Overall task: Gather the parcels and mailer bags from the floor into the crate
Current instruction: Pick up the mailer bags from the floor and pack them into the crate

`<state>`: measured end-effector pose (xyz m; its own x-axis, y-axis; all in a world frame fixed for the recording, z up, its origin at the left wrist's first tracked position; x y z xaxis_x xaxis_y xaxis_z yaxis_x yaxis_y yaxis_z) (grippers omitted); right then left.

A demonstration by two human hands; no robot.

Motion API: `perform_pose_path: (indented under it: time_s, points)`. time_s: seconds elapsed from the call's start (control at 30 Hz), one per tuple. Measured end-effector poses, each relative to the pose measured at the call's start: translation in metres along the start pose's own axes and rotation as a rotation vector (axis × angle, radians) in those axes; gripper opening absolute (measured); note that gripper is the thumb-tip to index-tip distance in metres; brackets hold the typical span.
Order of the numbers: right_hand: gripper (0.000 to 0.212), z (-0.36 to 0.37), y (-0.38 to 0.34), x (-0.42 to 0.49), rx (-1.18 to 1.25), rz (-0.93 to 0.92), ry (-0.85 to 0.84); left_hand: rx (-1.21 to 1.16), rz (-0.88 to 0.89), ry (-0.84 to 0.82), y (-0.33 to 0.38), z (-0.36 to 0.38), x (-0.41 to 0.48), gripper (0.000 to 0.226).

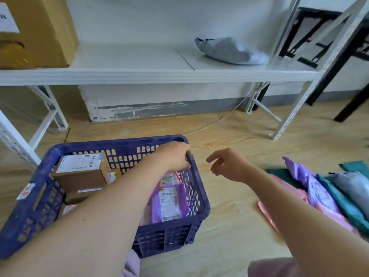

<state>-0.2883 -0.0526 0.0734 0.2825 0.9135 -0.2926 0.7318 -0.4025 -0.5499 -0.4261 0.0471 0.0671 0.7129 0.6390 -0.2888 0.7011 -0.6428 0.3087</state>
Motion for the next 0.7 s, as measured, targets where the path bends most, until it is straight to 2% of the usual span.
perform_pose_path:
  time_s: [0.2,0.33,0.43,0.7]
  points:
    - [0.033,-0.028,0.024,-0.042,-0.072,0.070,0.068,-0.076,0.112,0.101,0.063,0.006,0.002,0.037]
    - [0.029,-0.050,0.058,-0.072,-0.026,0.163,0.151,0.007,0.226,0.145,0.120,0.018,0.004,0.036]
    - [0.030,-0.064,0.081,-0.088,-0.023,0.218,0.215,-0.021,0.252,0.174,0.153,0.026,0.008,0.036]
    - [0.028,-0.077,0.144,-0.119,0.071,0.401,0.295,-0.044,0.331,0.100,0.209,0.059,0.030,0.038]
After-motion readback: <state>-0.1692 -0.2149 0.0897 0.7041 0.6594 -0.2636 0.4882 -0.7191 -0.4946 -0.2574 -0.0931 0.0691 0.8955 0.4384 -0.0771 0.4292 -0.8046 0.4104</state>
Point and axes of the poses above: each hand's wrist, its own x-axis towards the middle knuckle, its own z-axis out of the palm, y = z × x, the point moved 2 cm from there along x, towards the middle knuckle, and after that the axes turned 4 degrees about -y, right-handed, at the moved point
